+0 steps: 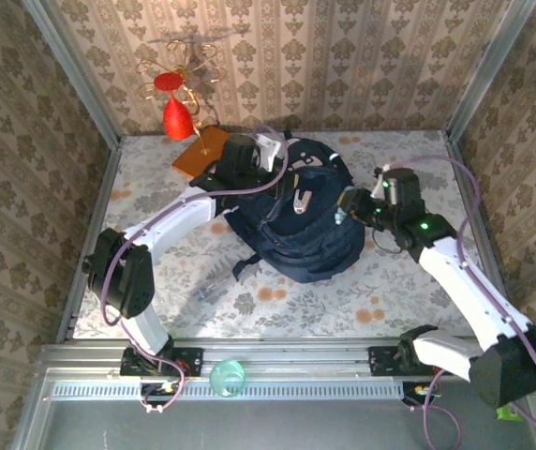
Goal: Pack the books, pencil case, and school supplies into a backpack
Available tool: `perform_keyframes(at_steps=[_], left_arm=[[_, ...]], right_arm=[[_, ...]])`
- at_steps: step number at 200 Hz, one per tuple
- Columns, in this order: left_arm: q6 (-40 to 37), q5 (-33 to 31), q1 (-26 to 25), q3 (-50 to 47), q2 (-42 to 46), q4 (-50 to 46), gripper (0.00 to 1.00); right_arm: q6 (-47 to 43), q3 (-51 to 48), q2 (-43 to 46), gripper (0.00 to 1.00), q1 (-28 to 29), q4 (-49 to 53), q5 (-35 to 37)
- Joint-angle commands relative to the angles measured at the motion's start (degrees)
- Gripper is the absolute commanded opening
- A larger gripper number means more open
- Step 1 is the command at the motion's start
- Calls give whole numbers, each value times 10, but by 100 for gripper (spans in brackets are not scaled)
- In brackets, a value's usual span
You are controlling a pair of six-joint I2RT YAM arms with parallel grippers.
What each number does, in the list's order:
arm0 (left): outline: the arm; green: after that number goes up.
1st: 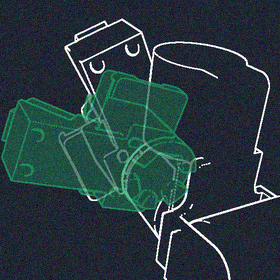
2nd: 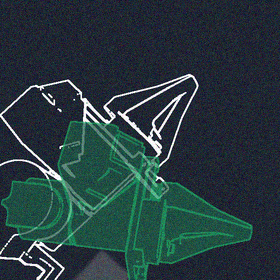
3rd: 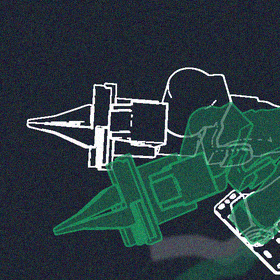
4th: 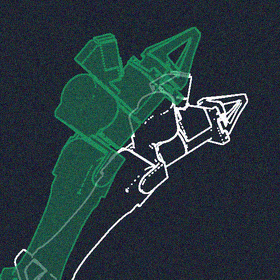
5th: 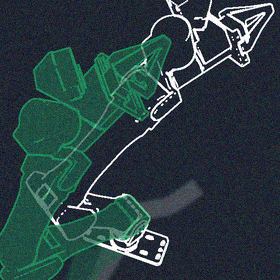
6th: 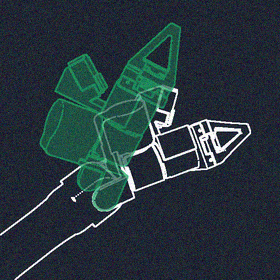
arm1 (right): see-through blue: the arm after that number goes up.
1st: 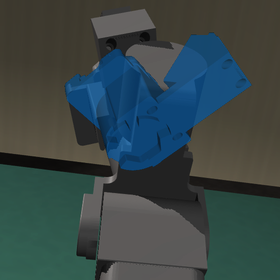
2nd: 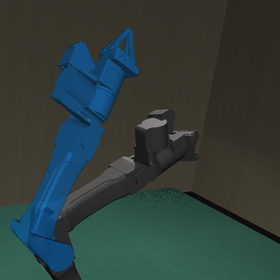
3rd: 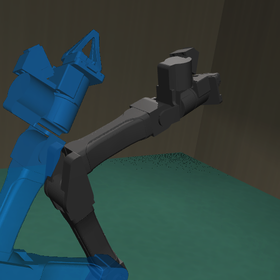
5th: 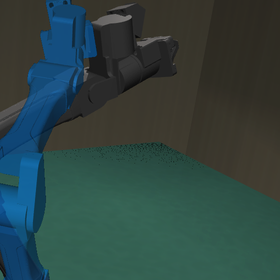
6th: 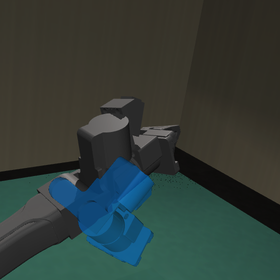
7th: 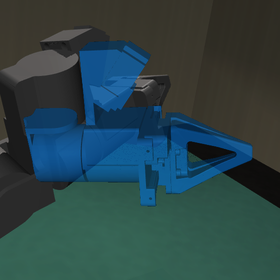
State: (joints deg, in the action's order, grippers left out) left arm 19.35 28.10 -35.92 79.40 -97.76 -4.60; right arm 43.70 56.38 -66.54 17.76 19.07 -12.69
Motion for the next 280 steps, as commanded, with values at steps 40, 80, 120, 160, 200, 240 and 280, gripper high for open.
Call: perform_keyframes(at_steps=[40, 80, 120, 160, 200, 240, 280], left_arm=[[-5, -12, -14, 42, 24, 1, 0], [-3, -15, -20, 57, 18, -2, 0], [-5, -21, -20, 53, 22, -3, 0], [-5, -23, -16, 46, 22, 0, 0], [-19, -33, -14, 29, 22, -8, 11], [-73, -44, -8, -26, 78, -42, 54], [-93, -164, 7, -155, 207, -115, 75]], right_arm=[[72, 52, -145, 29, 48, -93, 101], [52, 57, -184, 34, 51, -124, 157], [14, 43, -179, 48, 48, -198, 96], [-53, 28, -103, 56, 49, -145, 88], [-136, -36, -11, 60, 73, -89, 80], [-206, -50, 24, 66, 109, -46, 96], [-223, -18, -13, 68, 108, -17, 106]])
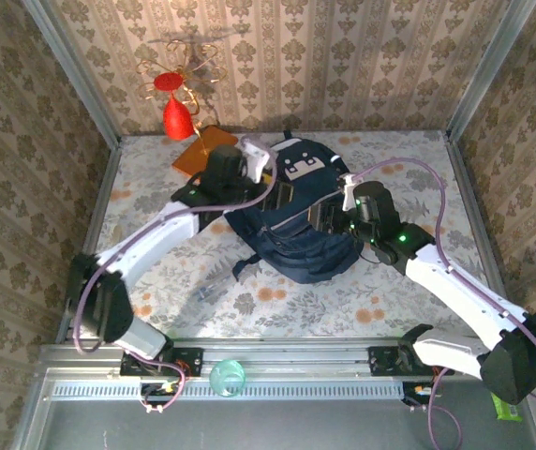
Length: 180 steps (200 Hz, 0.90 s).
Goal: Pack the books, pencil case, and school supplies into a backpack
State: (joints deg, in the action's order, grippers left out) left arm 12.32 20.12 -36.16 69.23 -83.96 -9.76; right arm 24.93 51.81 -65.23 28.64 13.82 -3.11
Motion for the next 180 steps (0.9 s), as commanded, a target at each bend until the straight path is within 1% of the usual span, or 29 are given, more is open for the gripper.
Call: perform_keyframes(at_steps=[1, 19, 46, 59, 76, 101, 126, 140, 166, 180], left_arm=[[-22, -88, 9, -56, 70, -67, 75], [-4, -132, 8, -105, 119, -138, 76], [22, -202, -7, -159, 166, -257, 80], [44, -240, -24, -180, 172, -295, 84], [83, -260, -41, -202, 155, -324, 87], [126, -284, -60, -229, 120, -345, 90], [123, -308, -64, -245, 89, -340, 94], [115, -314, -61, -244, 66, -338, 96], [104, -304, -47, -248, 32, -331, 97], [103, -283, -34, -255, 22, -321, 94]], right_arm=[[-37, 29, -28, 68, -1, 36, 9], [-48, 44, -47, 68, -1, 48, 6], [-69, 46, -39, 71, -12, 69, 51], [-67, 34, -30, 73, -29, 59, 54], [-47, 16, -28, 73, -59, 38, 32], [-12, -15, -26, 73, -111, 6, -33], [10, -41, -21, 73, -156, -23, -96], [10, -46, -19, 73, -166, -26, -109], [10, -53, -8, 73, -171, -29, -111], [13, -61, -3, 73, -174, -37, -112]])
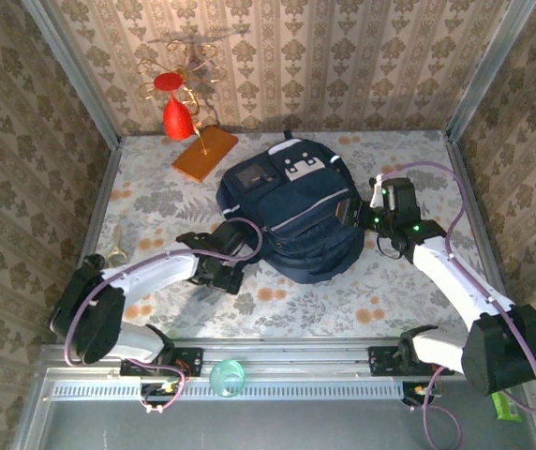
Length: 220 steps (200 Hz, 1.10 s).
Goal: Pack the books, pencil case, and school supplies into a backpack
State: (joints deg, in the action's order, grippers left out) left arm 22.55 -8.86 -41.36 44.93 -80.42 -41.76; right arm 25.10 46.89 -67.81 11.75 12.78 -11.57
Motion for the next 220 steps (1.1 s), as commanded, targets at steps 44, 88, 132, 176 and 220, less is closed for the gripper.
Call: perform_keyframes(at_steps=[44, 88, 132, 176, 220], left_arm=[[0, 61, 50, -35, -22, 32, 81], [12, 68, 63, -47, -26, 48, 55], [29, 46, 64, -52, 5, 53, 35], [67, 22, 18, -44, 120, 82, 25], [62, 23, -46, -9, 148, 127, 22]], right_arm=[[14, -16, 24, 74, -11, -26, -29], [21, -10, 22, 74, -11, -20, -33], [47, 25, -16, 74, -10, 6, -65], [83, 46, -51, 71, 14, -14, -95], [100, 61, -77, 67, 42, -3, -65]])
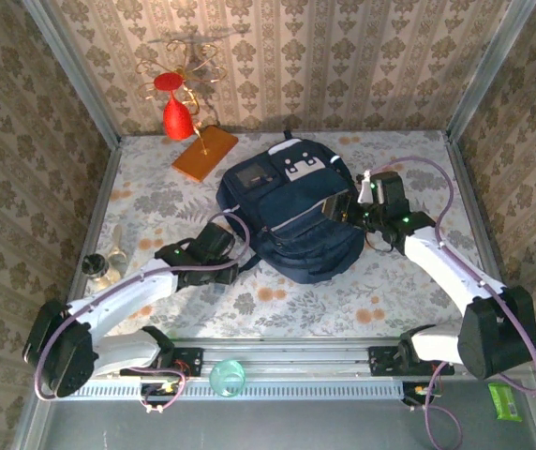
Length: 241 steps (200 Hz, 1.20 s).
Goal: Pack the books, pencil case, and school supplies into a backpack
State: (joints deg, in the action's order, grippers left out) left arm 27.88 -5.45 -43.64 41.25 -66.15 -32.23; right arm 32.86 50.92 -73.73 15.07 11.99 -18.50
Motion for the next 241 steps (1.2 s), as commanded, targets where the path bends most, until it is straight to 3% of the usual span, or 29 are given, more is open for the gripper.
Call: perform_keyframes(at_steps=[1, 37, 61, 97, 126, 198, 241], left_arm=[[8, -11, -24, 29, 5, 33, 22], [-25, -6, -61, 54, -10, 67, 21], [-64, 7, -89, 70, -26, 109, 18], [-162, 10, -141, 130, -77, 181, 15], [-250, 4, -160, 216, -149, 184, 15], [-499, -62, -156, 325, -275, 242, 12], [-578, -104, -140, 376, -326, 263, 12]], right_arm=[[22, 21, -18, 67, 8, 5, 4], [57, 32, -35, 56, 21, -28, 11], [85, 40, -39, 40, 22, -56, 10], [115, 80, -38, 22, 31, -67, 10], [139, 118, -47, 12, 31, -72, 1], [214, 215, -103, 5, 9, -90, -93], [232, 244, -117, 4, -3, -90, -122]])
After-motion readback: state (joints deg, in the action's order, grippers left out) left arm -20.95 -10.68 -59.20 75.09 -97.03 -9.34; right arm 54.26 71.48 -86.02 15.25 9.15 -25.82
